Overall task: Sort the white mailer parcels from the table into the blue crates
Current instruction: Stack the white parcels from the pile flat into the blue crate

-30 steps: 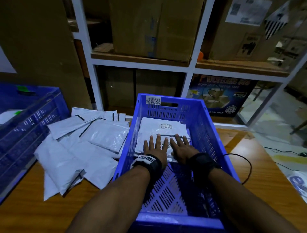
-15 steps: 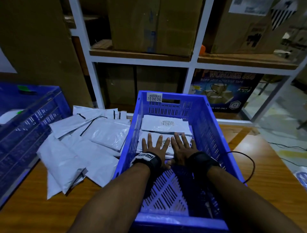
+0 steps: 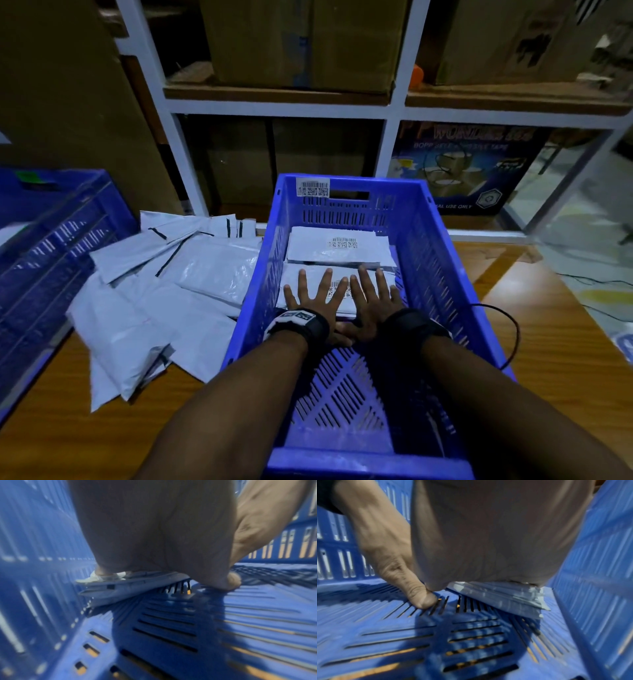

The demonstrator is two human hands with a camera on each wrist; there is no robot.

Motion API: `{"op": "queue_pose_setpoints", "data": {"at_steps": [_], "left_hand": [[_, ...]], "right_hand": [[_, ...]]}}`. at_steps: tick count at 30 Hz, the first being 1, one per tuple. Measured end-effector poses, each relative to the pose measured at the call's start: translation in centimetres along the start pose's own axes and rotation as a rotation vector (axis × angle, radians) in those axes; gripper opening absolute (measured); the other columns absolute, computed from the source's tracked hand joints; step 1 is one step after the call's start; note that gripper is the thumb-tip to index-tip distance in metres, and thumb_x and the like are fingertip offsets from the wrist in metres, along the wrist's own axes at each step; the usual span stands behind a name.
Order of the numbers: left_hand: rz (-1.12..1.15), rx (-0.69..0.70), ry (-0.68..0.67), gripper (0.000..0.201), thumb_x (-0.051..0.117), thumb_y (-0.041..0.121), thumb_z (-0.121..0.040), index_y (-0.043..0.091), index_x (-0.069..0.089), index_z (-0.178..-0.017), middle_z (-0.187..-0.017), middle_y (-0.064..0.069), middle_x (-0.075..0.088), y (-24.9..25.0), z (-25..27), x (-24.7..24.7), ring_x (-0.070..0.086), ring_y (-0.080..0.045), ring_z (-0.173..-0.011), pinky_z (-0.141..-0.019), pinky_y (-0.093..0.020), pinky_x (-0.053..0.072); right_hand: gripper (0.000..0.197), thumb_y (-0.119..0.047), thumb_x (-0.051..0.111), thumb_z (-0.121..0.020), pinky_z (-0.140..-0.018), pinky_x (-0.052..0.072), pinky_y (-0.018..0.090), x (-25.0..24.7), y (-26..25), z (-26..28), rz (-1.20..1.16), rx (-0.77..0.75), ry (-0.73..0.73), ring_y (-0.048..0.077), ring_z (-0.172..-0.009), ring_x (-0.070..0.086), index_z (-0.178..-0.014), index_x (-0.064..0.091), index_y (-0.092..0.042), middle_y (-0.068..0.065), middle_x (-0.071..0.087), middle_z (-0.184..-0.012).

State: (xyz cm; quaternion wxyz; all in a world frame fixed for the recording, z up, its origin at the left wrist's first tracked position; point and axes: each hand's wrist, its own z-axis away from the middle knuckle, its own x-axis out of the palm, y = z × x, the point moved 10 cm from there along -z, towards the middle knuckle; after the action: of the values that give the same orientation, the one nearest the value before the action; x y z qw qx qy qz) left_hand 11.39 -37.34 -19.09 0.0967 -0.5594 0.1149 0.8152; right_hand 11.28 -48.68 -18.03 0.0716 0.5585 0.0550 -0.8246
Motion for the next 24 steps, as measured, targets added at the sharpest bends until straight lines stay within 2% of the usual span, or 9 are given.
{"op": "queue_pose_setpoints", "data": {"at_steps": [10,16,20,24], "left_hand": [[0.0,-0.008,-0.008,0.132,0.064,0.084,-0.064,0.044,-0.03,-0.147,-0.154,0.007,-0.043,-0.06,-0.3,0.5,-0.039,-0.046,-0.137,-0.109,-0.072,-0.013],[0.017,0.025,0.007,0.129,0.062,0.085,-0.065,0.044,-0.029,-0.148,-0.153,0.004,-0.045,0.12,0.15,0.2,-0.04,-0.046,-0.137,-0.109,-0.071,-0.013],[0.026,0.015,0.022,0.13,0.063,0.085,-0.064,0.047,-0.03,-0.146,-0.152,-0.001,-0.047,0.02,0.1,0.29,-0.042,-0.045,-0.136,-0.11,-0.07,-0.015],[0.038,0.002,0.046,0.129,0.065,0.083,-0.064,0.051,-0.029,-0.145,-0.151,0.0,-0.048,-0.14,0.32,0.05,-0.043,-0.046,-0.135,-0.111,-0.069,-0.014]], "right_hand": [[0.112,-0.084,0.038,-0.079,-0.116,-0.005,0.059,-0.02,-0.12,0.33,-0.016,-0.017,0.002,0.038,-0.143,-0.031,-0.154,-0.017,-0.022,0.004,-0.035,-0.157],[0.095,-0.076,0.031,-0.088,-0.116,-0.003,0.058,0.08,0.12,-0.01,-0.056,-0.005,0.0,0.036,-0.145,-0.029,-0.155,-0.013,-0.025,0.002,-0.03,-0.159],[0.093,-0.077,0.027,-0.088,-0.117,-0.004,0.057,0.33,0.21,-0.14,-0.072,0.007,0.014,0.033,-0.145,-0.029,-0.155,-0.013,-0.026,0.0,-0.031,-0.159],[0.095,-0.08,0.024,-0.086,-0.117,-0.006,0.055,0.45,0.13,-0.21,-0.09,0.017,0.0,0.032,-0.144,-0.03,-0.155,-0.015,-0.027,-0.001,-0.032,-0.158]]}}
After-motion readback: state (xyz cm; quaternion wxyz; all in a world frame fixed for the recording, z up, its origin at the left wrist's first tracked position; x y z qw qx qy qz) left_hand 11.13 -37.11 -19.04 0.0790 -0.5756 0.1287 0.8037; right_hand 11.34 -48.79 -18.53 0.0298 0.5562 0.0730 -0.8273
